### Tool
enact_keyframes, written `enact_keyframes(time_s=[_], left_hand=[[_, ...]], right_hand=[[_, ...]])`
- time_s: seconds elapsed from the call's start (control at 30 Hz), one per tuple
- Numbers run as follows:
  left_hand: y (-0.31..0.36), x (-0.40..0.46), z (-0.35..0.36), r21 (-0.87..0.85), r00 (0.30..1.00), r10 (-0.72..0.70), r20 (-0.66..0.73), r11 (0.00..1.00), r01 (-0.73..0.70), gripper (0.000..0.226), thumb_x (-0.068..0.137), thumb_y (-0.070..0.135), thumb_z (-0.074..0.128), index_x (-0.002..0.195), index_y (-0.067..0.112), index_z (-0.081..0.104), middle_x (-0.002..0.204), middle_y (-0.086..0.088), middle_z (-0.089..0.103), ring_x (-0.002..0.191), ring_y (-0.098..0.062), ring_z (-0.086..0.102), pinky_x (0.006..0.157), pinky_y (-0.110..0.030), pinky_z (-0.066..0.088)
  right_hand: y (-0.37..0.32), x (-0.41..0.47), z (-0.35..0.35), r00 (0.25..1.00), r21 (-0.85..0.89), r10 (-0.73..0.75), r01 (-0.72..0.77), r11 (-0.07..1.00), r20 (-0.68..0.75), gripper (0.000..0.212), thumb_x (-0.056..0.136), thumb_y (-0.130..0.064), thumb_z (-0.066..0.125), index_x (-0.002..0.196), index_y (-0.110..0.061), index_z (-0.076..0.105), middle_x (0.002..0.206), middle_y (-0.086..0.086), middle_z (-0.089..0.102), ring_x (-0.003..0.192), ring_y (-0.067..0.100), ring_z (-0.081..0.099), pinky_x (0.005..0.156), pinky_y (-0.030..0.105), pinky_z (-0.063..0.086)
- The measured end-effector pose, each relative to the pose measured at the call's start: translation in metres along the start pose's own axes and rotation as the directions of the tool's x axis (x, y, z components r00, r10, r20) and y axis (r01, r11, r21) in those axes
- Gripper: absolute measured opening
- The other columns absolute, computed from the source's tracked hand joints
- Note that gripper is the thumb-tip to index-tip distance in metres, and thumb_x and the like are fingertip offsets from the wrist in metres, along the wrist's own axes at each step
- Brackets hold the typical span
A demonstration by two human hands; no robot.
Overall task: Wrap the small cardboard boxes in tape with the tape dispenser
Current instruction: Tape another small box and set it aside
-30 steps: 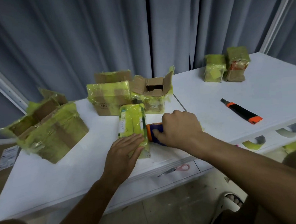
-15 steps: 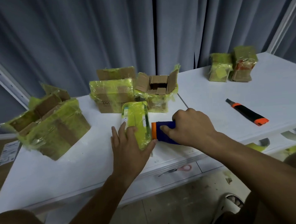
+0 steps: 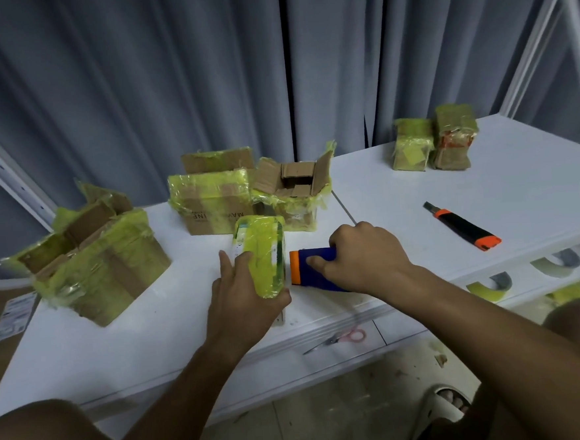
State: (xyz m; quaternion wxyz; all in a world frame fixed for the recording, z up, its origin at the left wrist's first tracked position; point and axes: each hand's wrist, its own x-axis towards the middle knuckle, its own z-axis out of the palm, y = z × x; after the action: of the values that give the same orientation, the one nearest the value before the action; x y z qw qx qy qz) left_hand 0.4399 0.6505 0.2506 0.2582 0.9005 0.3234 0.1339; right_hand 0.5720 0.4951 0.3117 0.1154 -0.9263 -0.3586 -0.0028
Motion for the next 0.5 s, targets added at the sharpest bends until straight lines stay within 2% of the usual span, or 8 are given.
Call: enact_keyframes(time_s=[0.07,0.17,0.33,0.5], left_hand=[[0.006,-0.005,-0.009,0.028,1.0,0.011,0.012,1.0,-0.012,0.093,0.073,0.06,0.073,0.147,0.031,0.025,0.164,-0.004,0.008,0.138,-0.032,0.036,0.101,-0.043,0.043],[0.02,-0.013,-0.021,0.068,0.999,0.042,0.007,0.997,-0.042,0.088,0.074,0.062,0.069,0.146,0.033,0.028,0.162,0.0,0.015,0.134,-0.029,0.042,0.097,-0.041,0.045],[0.059,-0.023,-0.036,0.093,0.985,0.171,-0.037,0.982,-0.167,0.073,0.076,0.061,0.067,0.137,0.037,0.035,0.151,0.007,0.031,0.123,-0.023,0.047,0.081,-0.031,0.042],[0.103,-0.012,-0.035,0.107,0.959,0.273,-0.071,0.958,-0.264,0.068,0.074,0.066,0.062,0.131,0.038,0.038,0.141,0.008,0.039,0.117,-0.023,0.05,0.079,-0.036,0.048]], right_hand=[[0.003,-0.003,-0.004,1.0,0.016,0.0,0.0,1.0,-0.015,0.049,0.091,-0.064,0.054,0.082,-0.016,0.06,0.067,-0.002,0.043,0.073,0.026,0.056,0.062,0.03,0.047],[0.007,-0.006,-0.011,0.999,0.026,0.005,-0.004,1.0,-0.037,0.05,0.091,-0.064,0.055,0.08,-0.016,0.059,0.067,-0.001,0.045,0.074,0.026,0.059,0.062,0.031,0.048],[0.021,-0.01,-0.027,0.994,0.056,0.054,-0.049,0.997,-0.09,0.051,0.089,-0.067,0.056,0.079,-0.017,0.061,0.075,0.003,0.057,0.074,0.025,0.061,0.059,0.03,0.045],[0.047,-0.012,-0.047,0.976,0.074,0.136,-0.125,0.989,-0.171,0.051,0.086,-0.067,0.058,0.076,-0.017,0.058,0.069,0.0,0.051,0.07,0.026,0.057,0.055,0.03,0.036]])
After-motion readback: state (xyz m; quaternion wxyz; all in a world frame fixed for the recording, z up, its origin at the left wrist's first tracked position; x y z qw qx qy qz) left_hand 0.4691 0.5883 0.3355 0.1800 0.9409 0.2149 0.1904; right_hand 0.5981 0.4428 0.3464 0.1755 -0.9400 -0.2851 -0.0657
